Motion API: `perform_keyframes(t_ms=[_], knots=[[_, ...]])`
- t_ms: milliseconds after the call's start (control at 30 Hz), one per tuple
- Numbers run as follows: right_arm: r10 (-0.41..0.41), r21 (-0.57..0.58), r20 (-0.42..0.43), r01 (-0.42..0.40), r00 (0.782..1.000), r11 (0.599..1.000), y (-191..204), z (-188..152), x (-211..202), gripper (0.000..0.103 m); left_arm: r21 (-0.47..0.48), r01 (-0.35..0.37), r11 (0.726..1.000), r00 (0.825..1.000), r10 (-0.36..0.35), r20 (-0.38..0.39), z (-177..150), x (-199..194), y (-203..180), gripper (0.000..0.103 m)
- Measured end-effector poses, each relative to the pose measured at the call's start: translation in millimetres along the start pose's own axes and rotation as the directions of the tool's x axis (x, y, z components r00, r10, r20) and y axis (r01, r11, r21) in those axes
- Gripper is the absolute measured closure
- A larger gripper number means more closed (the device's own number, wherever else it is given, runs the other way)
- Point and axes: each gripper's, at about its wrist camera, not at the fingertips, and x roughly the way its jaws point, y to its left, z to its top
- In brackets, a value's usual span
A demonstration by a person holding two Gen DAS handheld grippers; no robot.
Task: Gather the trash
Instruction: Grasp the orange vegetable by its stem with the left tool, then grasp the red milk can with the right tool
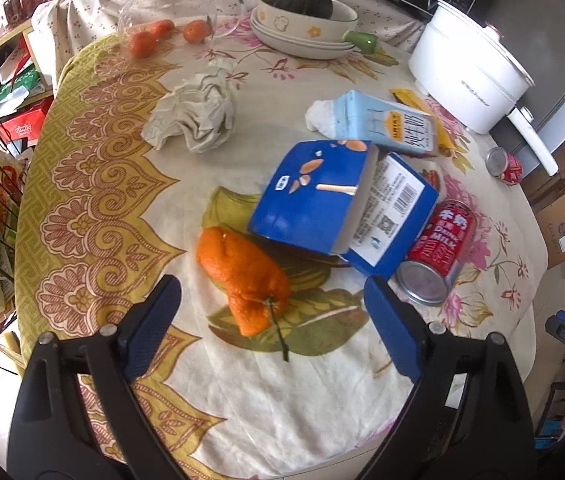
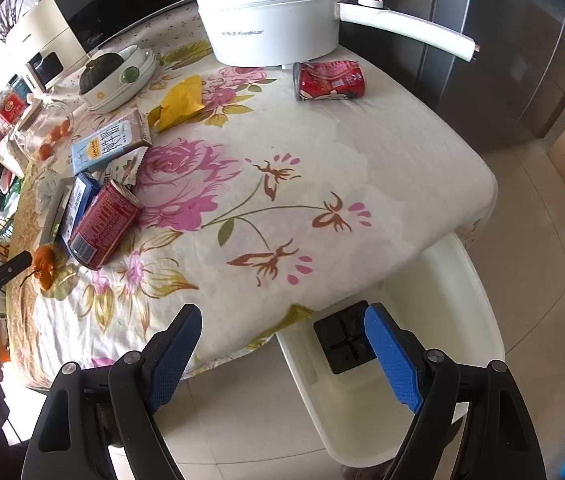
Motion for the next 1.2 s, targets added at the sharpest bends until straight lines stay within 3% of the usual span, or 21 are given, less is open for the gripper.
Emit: perform_keyframes(t_ms=[200,300,367,467,900,1200], knots=[[0.006,-0.022,-0.017,-0.006,1.000,1.000,17.8,4.9,8.8,0.018,0.002,-0.023,1.000,0.998,0.023,-0.056,-1.3,23.5,6.2,0.025],[0.001,-0.023,-0.023,-0.001,1.000,1.000,23.4,7.2,13.4,0.018,0.016,-0.019,1.000,0.998,0.020,-0.067,-1.4,29.5,6.1,0.038],[0.000,-0.018,-0.025,-0.001,1.000,1.000,26.7,8.5,15.4,0.018,0.011,-0.001,1.000,0.997,0.002,-0.075,-1.1,30.8,7.7,0.054],[0.012,-0.003,-0.023,-0.012,1.000,1.000,33.2,11.8,17.4,0.018,0.008,0.026,1.000,0.997,-0.025,-0.078,-0.7,27.2,9.9,0.065],[0.080,-0.019,-0.022,-0.080,0.997,0.997,106.8,34.1,44.4,0.018,0.046,0.086,0.995,0.996,-0.087,0.029,-9.7,-34.3,35.0,0.067],[0.165,0.000,-0.031,-0.165,0.986,0.986,155.6,43.7,67.6,0.018,0.042,0.108,0.993,0.992,-0.110,0.066,-13.2,-52.1,44.4,0.068]])
